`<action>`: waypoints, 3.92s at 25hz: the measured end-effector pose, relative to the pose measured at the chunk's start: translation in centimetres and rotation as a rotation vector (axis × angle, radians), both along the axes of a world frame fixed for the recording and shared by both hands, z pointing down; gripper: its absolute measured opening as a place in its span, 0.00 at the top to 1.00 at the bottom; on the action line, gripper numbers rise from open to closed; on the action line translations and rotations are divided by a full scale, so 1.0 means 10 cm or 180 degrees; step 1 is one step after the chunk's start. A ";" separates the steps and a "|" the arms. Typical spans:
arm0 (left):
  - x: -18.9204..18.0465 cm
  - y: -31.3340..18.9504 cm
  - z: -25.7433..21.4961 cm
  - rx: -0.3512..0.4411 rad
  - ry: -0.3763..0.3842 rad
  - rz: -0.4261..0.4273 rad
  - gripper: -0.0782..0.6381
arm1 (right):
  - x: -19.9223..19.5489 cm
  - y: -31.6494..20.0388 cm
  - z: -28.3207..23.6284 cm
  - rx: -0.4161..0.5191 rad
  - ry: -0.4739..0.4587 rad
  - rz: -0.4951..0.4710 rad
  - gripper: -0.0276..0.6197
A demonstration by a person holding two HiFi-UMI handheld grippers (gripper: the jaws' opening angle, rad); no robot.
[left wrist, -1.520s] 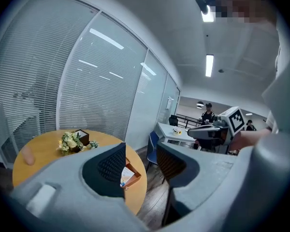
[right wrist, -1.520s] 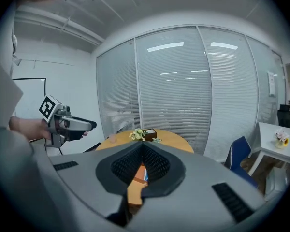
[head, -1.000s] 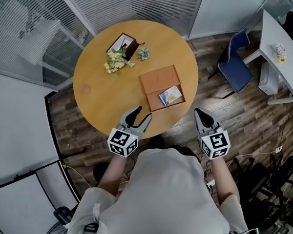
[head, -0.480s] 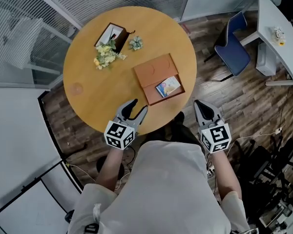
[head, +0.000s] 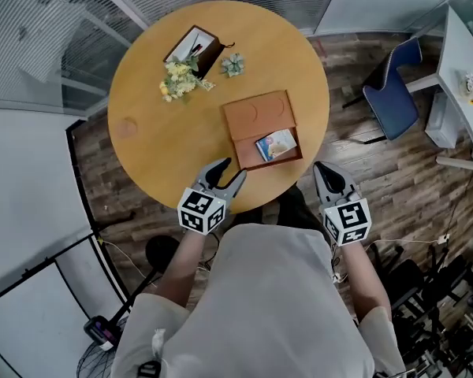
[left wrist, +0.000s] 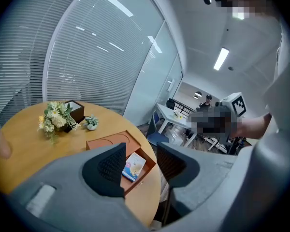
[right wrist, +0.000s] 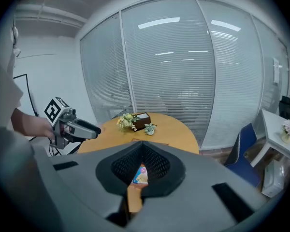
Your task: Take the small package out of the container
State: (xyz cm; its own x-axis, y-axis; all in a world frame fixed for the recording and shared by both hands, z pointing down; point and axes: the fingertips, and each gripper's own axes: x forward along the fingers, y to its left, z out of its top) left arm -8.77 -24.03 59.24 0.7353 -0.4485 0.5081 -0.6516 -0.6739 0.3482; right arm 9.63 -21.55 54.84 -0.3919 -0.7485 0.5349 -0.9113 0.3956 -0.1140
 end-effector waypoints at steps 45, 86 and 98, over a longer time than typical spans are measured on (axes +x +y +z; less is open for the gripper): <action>0.77 -0.30 2.87 -0.1957 -0.1474 -0.0583 0.55 | 0.57 -0.90 1.18 -0.0624 -0.0107 -0.1245 0.95; 1.41 -0.35 1.89 -0.0690 -0.1049 -0.0685 0.54 | 0.93 -0.64 0.99 -0.0433 -0.0142 -0.0972 0.95; 1.68 -0.42 1.76 -0.0326 -0.0779 -0.0965 0.54 | 0.98 -0.54 0.98 -0.0433 -0.0147 -0.0905 0.95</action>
